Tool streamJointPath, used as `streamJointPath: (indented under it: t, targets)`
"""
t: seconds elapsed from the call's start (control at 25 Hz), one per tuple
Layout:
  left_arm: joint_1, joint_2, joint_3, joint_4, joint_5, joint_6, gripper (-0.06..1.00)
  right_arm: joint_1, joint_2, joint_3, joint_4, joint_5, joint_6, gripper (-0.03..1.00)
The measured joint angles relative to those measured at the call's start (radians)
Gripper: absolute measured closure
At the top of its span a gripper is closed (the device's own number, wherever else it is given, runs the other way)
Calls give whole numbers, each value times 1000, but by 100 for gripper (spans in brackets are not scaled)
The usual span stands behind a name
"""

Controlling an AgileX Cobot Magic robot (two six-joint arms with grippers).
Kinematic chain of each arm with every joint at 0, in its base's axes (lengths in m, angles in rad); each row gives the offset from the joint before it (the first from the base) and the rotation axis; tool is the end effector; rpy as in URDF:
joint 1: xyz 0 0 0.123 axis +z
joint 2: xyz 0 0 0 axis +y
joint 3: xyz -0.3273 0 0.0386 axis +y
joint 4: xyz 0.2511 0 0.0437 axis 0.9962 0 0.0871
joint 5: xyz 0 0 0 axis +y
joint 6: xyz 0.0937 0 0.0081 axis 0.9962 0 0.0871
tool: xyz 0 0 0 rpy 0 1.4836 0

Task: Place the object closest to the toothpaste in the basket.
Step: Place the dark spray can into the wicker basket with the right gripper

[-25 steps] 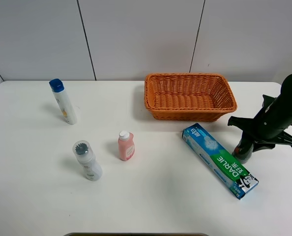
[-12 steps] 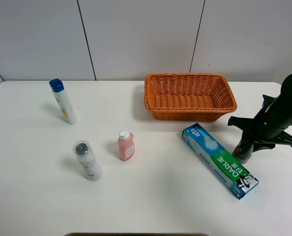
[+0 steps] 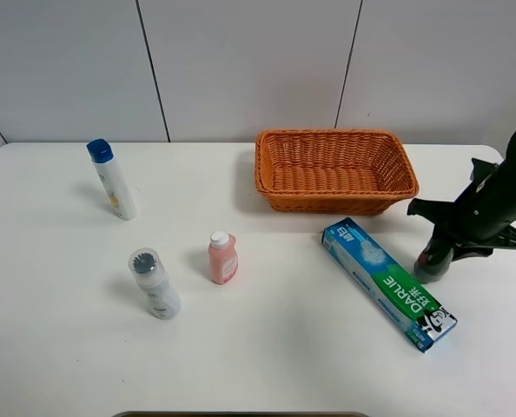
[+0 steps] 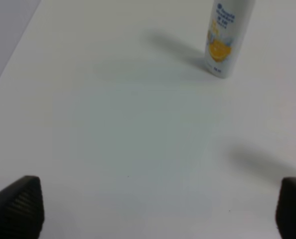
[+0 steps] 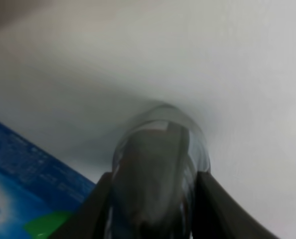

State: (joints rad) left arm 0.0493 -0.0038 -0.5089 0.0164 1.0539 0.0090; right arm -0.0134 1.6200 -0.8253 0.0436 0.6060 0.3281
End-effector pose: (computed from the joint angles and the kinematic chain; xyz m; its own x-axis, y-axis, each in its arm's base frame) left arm -0.0456 -0.0009 0.2803 -0.4390 -0.0045 -0.8985 -0.0546 0.9983 0.0216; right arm 0.2856 -0.0015 0.2085 -0.9010 0.3680 -0.2297 0.3508 0.9296 0.1132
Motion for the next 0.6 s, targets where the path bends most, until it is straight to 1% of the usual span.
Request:
streamJointPath:
  t: [0.44,0.6]
  targets:
    - [0,0,0,0,0,0,0,0,-248,0,-44,56,-4,60]
    - [0,0,0,0,0,0,0,34,-339,0,-60,56,-43,60]
